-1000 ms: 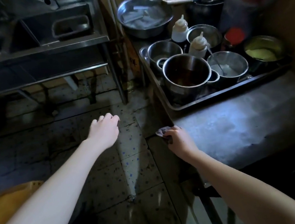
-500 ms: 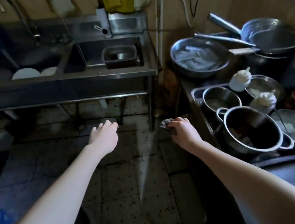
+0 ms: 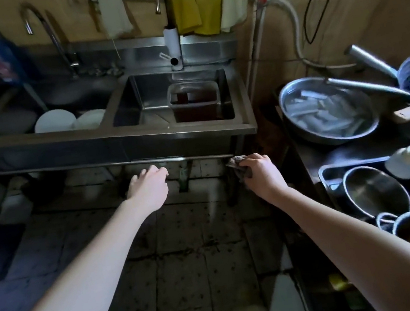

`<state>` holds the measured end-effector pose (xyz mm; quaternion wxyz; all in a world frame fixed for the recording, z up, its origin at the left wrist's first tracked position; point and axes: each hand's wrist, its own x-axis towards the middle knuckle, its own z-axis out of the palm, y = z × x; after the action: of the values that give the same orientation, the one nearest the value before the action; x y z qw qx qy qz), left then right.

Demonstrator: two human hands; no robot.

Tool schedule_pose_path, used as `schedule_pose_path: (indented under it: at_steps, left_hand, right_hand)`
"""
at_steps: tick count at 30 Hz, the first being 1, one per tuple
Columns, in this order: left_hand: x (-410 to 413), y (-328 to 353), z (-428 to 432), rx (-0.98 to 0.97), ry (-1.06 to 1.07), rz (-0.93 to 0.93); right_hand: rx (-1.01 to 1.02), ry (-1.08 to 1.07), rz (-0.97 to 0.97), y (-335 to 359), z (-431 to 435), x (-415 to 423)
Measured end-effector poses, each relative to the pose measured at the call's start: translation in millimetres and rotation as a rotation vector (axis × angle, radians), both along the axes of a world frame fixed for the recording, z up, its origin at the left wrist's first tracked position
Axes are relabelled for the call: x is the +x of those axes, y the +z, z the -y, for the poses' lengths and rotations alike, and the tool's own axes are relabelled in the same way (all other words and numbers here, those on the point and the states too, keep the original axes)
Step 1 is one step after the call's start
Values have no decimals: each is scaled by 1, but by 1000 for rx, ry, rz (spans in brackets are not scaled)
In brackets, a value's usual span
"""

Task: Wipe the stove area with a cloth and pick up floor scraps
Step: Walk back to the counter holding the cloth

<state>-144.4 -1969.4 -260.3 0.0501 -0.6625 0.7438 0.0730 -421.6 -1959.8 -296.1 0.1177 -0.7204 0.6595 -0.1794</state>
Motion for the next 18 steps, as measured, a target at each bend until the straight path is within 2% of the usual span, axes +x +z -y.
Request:
schedule_pose_path:
  at_steps: [18]
  left_hand:
    - [-14,-23,202,9,94,-32]
  right_hand:
    - [97,92,53,-20,241,8]
